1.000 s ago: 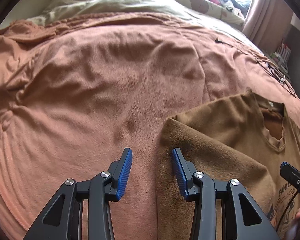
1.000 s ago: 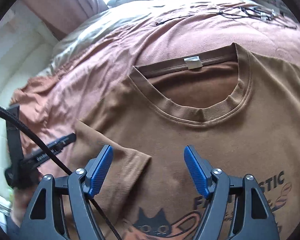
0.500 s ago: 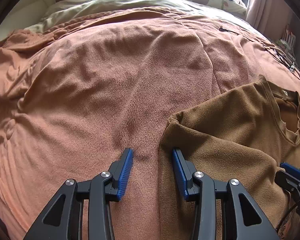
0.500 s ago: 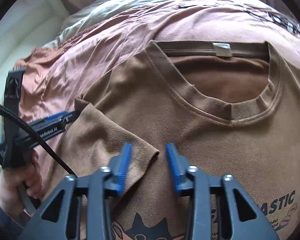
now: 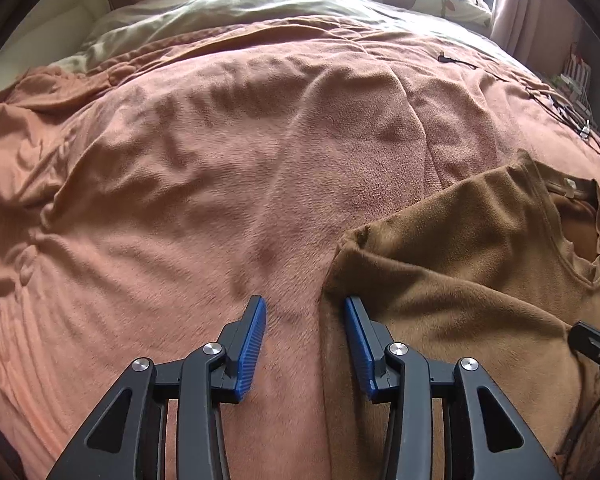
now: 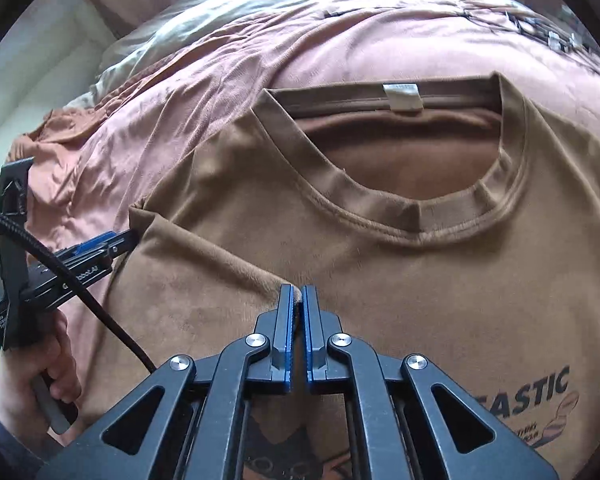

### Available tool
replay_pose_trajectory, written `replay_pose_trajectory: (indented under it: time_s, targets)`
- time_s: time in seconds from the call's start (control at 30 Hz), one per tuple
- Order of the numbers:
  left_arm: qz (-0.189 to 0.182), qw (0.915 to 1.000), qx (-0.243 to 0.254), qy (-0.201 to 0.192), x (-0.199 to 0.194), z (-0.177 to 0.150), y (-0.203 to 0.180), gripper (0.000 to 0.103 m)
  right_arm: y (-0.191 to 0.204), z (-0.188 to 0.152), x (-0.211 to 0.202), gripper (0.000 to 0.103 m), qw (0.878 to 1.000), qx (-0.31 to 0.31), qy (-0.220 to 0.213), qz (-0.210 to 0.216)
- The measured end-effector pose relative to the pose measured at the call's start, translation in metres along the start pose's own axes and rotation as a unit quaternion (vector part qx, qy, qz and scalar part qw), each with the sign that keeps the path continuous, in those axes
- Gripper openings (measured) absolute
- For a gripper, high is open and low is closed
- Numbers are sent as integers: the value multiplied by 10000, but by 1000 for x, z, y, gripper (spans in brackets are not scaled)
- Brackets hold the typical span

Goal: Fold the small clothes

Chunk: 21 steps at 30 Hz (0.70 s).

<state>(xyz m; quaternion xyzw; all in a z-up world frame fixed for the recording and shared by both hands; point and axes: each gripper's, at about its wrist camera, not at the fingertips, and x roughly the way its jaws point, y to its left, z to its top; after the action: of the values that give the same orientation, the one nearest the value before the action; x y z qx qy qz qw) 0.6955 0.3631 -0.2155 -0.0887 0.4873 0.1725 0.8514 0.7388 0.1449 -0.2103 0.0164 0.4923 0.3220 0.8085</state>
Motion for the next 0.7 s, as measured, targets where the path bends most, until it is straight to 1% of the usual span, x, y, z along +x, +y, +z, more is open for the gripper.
replay_pose_trajectory:
  time_s: [0.03, 0.07, 0.13, 0.2, 0.3, 0.4, 0.47, 0.5, 0.57, 0.63, 0.7]
  targets:
    - [43, 10000, 2, -37, -7, -2, 2, 44, 0, -2, -5, 10, 10000, -6, -33, 44]
    - [54, 10000, 14, -61, -12, -4, 4, 44, -1, -2, -10, 32, 9999, 23, -43, 106]
    - [-62, 9999, -5, -93, -27, -9, 10, 44, -3, -7, -22, 59, 9994, 144, -127, 301]
    - [-241, 9996, -90, -90, -41, -16, 15, 44, -1, -11, -33, 59, 9990, 134, -173, 393]
    - [-315, 9994, -103, -115, -59, -30, 17, 44, 1, -27, -46, 59, 9972, 264, -103, 697]
    - [-449, 9989, -45, -91, -79, -48, 16, 44, 2, -45, -58, 59, 9968, 351, -87, 717]
    - [-520, 9986, -17, -82, -91, -60, 14, 44, 4, -57, -65, 58, 9940, 497, 4, 969]
    - [-549, 9985, 0, -81, -95, -63, 14, 44, 4, -63, -67, 56, 9928, 568, 40, 1049]
    - [-617, 9980, 30, -95, -105, -74, 13, 44, 4, -75, -70, 46, 9895, 766, 102, 1221]
    - [-668, 9977, 96, -64, -114, -85, 10, 44, 1, -81, -71, 41, 9850, 979, 163, 1413]
    - [-734, 9972, 139, -23, -119, -94, 8, 44, -6, -91, -73, 41, 9814, 1243, 177, 1453]
